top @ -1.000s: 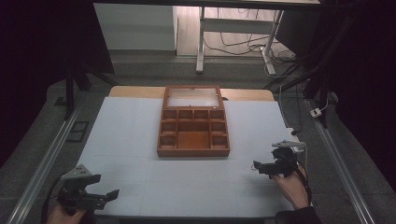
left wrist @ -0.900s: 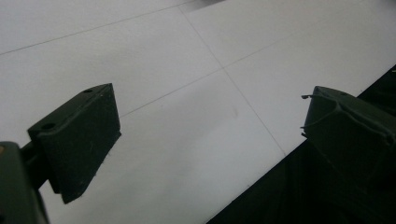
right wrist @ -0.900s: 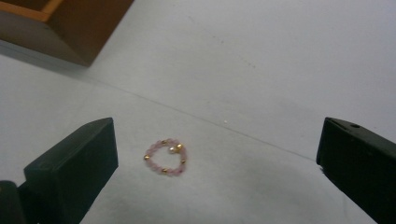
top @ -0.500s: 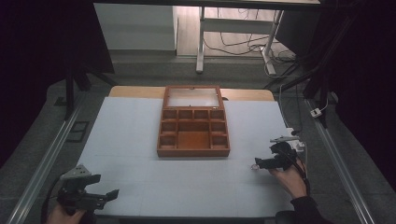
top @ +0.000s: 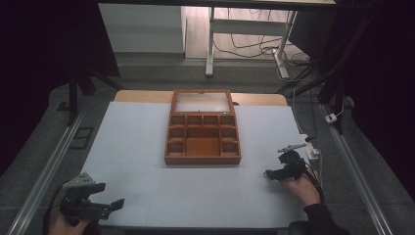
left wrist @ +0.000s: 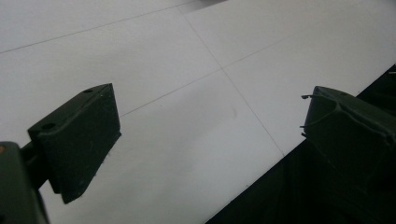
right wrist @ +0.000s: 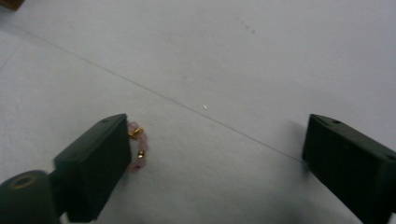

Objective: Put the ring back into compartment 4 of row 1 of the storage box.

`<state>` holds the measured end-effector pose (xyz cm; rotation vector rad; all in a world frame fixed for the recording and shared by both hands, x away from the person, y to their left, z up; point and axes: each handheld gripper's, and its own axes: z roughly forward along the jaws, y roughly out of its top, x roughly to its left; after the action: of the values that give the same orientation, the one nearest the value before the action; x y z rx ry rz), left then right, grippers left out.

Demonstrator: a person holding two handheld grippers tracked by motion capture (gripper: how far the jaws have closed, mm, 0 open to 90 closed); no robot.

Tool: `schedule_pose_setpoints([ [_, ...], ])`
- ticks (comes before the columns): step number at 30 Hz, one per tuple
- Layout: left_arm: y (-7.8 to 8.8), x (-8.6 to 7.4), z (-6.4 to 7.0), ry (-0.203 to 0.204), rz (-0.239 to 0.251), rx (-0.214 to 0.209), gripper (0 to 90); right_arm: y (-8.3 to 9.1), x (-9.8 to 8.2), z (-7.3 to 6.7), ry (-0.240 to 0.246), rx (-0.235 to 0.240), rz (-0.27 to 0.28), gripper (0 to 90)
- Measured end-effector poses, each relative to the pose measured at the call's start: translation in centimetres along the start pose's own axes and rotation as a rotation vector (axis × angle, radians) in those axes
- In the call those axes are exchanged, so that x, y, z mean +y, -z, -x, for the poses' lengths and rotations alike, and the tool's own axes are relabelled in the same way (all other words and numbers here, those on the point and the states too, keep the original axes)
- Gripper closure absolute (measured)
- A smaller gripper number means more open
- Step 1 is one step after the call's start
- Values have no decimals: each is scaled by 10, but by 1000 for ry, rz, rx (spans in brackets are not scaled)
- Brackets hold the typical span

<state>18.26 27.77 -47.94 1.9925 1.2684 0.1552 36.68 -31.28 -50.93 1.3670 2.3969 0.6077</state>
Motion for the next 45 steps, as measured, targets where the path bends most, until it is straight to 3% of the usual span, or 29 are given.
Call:
schedule_pose_setpoints([
  [10, 0, 0, 0, -1, -2, 1, 40, 8, 7, -16, 93, 65, -32, 721],
  [11, 0, 0, 0, -1, -2, 1, 40, 8, 7, -16, 93, 65, -32, 721],
  [12, 0, 0, 0, -1, -3, 0, 40, 8, 8, -19, 106, 82, -40, 840],
  [16, 0, 0, 0, -1, -5, 0, 41, 8, 9, -20, 97, 89, -51, 866],
  [24, -1, 0, 0, -2, -6, 1, 43, 9, 9, -15, 26, 126, -40, 867],
  [35, -1, 0, 0, 1, -7, 4, 45, 22, 14, -15, 30, 129, 54, 867],
  [45, -1, 0, 0, 6, -10, 3, 45, 37, 22, -18, 21, 166, 156, 866],
])
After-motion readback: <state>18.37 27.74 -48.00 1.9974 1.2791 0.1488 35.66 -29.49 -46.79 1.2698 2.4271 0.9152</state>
